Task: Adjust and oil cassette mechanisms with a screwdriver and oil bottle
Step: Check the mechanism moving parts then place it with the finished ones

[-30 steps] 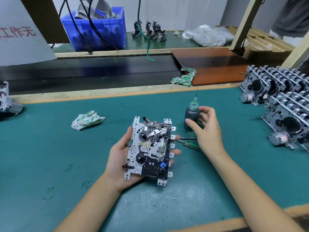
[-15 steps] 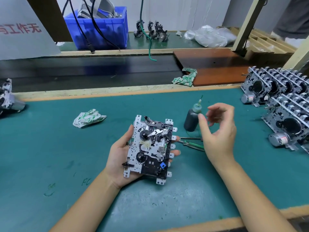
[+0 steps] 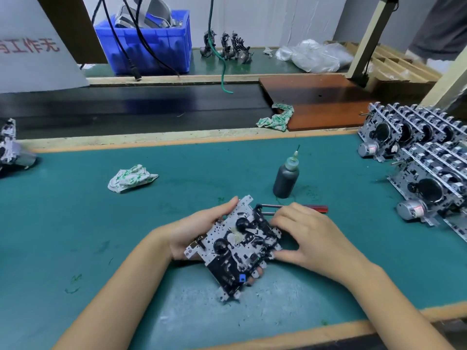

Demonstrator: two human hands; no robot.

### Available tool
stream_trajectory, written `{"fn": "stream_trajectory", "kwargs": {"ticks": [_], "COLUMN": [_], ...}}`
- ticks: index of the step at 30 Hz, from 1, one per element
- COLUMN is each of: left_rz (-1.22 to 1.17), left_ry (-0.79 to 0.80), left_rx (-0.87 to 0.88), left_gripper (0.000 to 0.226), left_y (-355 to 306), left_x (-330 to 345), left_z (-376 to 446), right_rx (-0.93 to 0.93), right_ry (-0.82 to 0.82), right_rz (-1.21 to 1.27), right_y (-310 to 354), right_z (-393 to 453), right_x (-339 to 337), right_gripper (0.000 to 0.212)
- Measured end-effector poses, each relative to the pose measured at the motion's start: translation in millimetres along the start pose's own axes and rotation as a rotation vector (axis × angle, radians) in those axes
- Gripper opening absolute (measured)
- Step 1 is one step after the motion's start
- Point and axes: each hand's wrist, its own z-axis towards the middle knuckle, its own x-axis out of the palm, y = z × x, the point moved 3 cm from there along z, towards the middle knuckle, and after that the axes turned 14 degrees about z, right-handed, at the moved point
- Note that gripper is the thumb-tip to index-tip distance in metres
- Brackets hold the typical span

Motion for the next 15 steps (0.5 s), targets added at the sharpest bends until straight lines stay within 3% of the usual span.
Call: {"fn": "stream_trajectory", "kwargs": {"ticks": [2, 6, 8, 9, 11, 12, 15], "left_rz": [0.146, 0.263, 0.341, 0.465, 0.964, 1.227, 1.526], "left_ry": [-0.059, -0.164, -0.355, -0.561, -0.978, -1.084, -1.038], "left_rx": [-0.024, -0.017, 0.023, 0.045, 0.043, 0.006, -0.101], "left_gripper": [0.054, 0.073, 0.084, 0.087, 0.088, 0.089, 0.089], "left_y": [-10, -15, -13, -11, -7, -2, 20], "left_x": [-1, -11, -18, -22, -21, -13, 16], "left_z": [-2, -12, -21, -29, -52, -64, -73], "right_rx": [-0.028, -0.024, 0.002, 0.018, 0.045, 0.057, 0.076], "right_ry": [0.009, -0.074, -0.119, -0.136, -0.149, -0.150, -0.152], "right_rz": [-0.023, -0.013, -0.009, -0.006, 0.008, 0.015, 0.001], "right_y": [1, 6, 10, 12, 15, 16, 22], "right_z": [-1, -8, -12, -14, -16, -15, -13], "right_x": [0, 0, 3, 5, 7, 8, 10], "right_gripper": [0.042, 0.057, 0.055, 0.054, 0.053, 0.053, 0.050]}}
